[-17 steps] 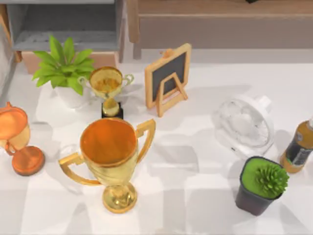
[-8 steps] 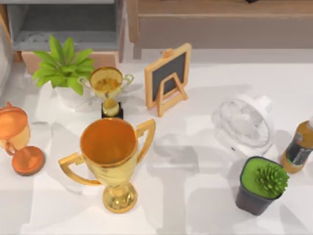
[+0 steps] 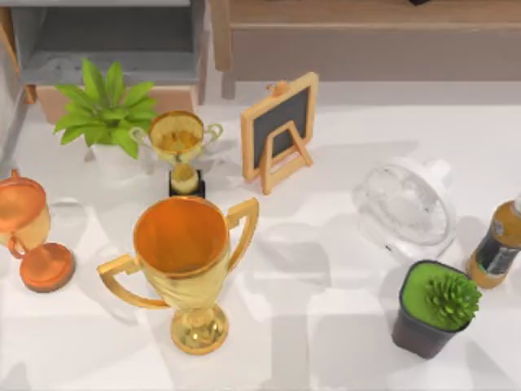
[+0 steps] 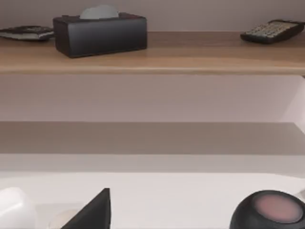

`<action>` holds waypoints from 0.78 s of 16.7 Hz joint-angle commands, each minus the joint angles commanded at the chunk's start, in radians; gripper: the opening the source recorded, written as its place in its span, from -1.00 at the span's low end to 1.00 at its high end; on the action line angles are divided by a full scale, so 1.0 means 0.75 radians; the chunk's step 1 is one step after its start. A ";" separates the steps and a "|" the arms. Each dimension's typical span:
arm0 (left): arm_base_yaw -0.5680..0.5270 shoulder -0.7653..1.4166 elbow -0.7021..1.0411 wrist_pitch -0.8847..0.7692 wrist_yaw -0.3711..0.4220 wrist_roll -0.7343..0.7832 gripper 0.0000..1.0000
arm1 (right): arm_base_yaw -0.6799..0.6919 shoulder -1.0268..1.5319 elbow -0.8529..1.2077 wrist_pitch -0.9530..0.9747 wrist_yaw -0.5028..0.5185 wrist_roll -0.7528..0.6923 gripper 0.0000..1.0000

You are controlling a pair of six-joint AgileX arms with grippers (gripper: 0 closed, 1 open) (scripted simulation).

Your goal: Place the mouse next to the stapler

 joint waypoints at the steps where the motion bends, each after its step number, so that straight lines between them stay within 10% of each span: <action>1: 0.009 0.089 0.088 -0.048 0.002 0.015 1.00 | 0.000 0.000 0.000 0.000 0.000 0.000 1.00; 13: 0.005 0.344 0.371 -0.190 0.013 0.074 1.00 | 0.000 0.000 0.000 0.000 0.000 0.000 1.00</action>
